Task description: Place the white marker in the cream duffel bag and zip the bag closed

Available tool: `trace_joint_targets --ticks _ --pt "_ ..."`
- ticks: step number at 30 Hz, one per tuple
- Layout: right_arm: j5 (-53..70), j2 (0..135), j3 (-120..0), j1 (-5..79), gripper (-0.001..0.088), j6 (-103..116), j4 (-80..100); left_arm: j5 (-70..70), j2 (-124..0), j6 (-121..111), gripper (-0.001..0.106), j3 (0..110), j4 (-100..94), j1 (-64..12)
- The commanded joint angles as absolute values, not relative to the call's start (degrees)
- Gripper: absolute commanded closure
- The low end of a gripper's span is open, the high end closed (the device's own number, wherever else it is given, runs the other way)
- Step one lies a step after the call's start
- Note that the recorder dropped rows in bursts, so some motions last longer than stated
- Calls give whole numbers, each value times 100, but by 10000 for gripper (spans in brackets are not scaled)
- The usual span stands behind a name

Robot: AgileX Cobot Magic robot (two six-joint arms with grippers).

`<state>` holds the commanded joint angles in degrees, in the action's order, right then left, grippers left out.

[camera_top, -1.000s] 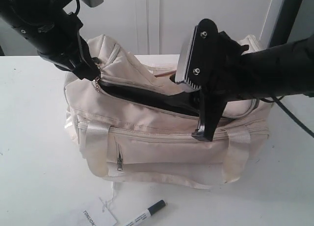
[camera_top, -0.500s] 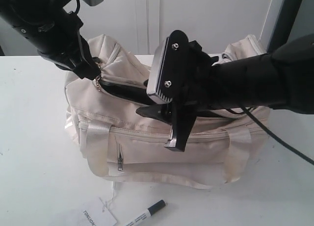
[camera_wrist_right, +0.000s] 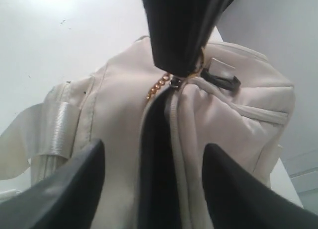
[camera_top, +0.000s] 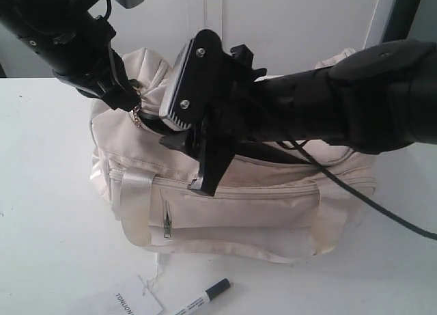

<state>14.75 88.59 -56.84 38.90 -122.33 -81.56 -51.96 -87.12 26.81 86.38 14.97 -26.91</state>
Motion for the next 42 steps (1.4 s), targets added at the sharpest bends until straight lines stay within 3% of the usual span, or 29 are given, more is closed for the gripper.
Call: trace_joint_targets --ticks 13,24,32,42 --pt "1504 9285 -5759 3890 326 -12233 -8156 -5186 -8712 2670 1053 8638 1497 -2691" --pt "1345 9353 -5834 3890 503 -12233 -8156 -5201 -8712 2641 1053 8638 1521 -2691" --pt "1171 9375 -5849 3890 851 -12233 -8169 -5223 -8712 2641 1053 8638 1536 -2691" --pt "1267 9375 -5861 3890 868 -12233 -8169 -5223 -8712 2641 1053 8638 1536 -2691"
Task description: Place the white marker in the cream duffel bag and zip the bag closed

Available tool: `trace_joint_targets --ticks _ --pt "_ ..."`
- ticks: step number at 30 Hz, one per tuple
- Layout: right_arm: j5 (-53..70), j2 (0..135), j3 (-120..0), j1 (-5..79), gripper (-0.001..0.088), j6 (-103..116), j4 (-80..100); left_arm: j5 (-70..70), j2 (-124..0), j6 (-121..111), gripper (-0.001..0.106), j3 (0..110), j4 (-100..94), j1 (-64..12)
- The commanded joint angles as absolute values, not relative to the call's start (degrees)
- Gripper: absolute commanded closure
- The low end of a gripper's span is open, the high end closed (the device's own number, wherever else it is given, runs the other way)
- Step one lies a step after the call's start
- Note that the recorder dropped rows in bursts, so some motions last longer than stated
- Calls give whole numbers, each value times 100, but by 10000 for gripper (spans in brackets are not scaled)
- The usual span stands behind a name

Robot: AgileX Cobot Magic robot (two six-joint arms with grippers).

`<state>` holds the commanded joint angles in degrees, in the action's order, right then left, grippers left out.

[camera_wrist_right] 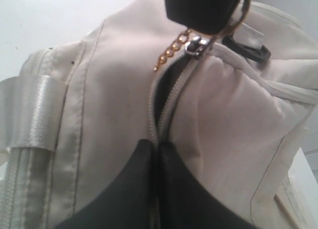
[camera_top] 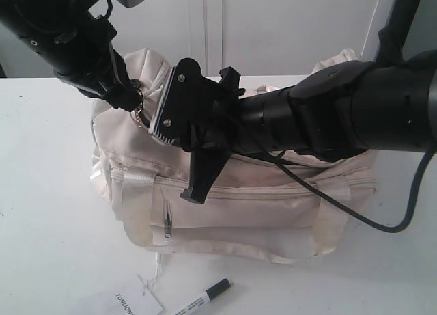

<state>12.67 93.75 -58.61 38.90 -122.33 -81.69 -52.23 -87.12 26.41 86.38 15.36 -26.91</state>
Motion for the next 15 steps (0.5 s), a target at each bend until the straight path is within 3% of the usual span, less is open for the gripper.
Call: trace_joint_targets --ticks 15 --pt "1207 8984 -5861 3890 868 -12233 -8137 -5216 -8742 2701 1053 8638 237 -2691"
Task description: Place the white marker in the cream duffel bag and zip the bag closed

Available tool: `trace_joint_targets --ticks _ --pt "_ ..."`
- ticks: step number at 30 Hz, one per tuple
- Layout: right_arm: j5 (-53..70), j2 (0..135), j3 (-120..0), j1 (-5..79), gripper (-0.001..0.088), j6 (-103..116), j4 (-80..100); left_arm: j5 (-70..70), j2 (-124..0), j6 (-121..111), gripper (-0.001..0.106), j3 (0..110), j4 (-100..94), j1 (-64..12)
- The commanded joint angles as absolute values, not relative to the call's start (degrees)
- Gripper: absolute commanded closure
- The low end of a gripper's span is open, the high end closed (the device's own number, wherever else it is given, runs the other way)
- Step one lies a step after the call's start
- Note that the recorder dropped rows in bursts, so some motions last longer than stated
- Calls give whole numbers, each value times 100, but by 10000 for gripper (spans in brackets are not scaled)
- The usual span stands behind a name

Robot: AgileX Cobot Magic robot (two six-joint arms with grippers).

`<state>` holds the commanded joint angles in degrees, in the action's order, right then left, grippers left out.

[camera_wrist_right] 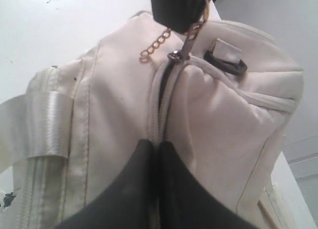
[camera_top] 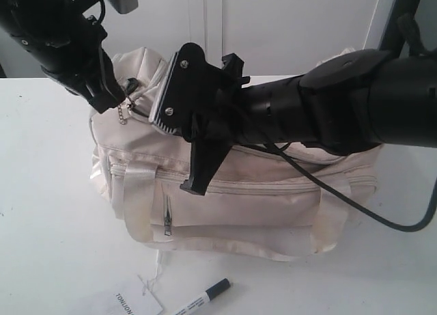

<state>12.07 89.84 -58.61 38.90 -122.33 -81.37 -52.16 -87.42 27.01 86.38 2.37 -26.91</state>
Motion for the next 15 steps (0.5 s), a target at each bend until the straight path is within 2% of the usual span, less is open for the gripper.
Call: trace_joint_targets --ticks 15 --pt "1178 8813 -5861 3890 868 -12233 -8137 -4610 -8742 2701 1053 8638 -466 -2691"
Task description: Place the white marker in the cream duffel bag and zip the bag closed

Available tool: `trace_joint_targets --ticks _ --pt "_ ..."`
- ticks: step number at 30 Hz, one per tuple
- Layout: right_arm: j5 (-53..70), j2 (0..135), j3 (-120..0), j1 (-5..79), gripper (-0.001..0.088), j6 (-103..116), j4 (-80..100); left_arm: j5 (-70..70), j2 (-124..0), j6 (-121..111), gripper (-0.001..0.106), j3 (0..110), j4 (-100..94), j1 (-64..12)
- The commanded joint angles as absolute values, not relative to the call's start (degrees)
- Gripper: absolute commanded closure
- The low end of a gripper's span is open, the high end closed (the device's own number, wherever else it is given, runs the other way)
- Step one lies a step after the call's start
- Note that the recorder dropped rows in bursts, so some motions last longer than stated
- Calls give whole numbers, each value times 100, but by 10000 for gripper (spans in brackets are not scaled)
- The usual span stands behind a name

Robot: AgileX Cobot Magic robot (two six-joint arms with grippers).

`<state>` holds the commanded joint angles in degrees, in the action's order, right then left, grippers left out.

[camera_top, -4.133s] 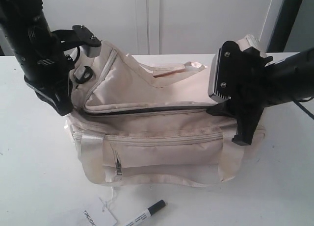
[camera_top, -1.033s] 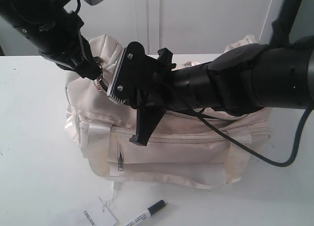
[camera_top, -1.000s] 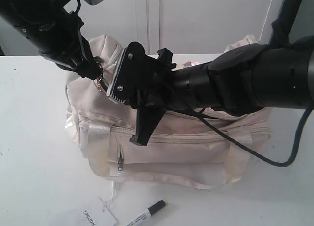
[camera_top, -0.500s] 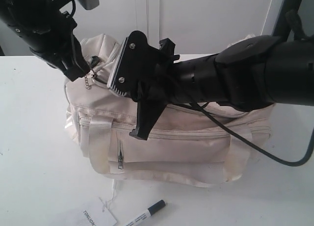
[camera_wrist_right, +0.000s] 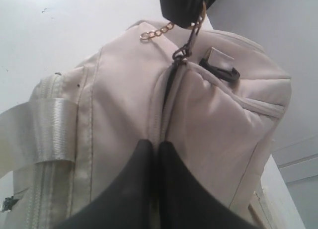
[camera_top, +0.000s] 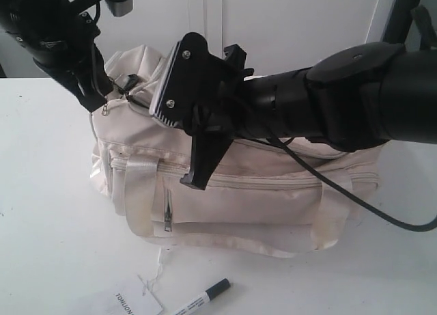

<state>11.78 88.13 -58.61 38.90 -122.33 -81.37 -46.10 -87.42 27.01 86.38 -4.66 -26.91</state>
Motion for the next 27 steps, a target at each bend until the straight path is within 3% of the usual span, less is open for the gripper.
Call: trace_joint_targets --ticks 27 --pt "1365 8801 -5861 3890 868 -12233 -8137 -3113 -9495 2701 1053 8638 -993 -2691"
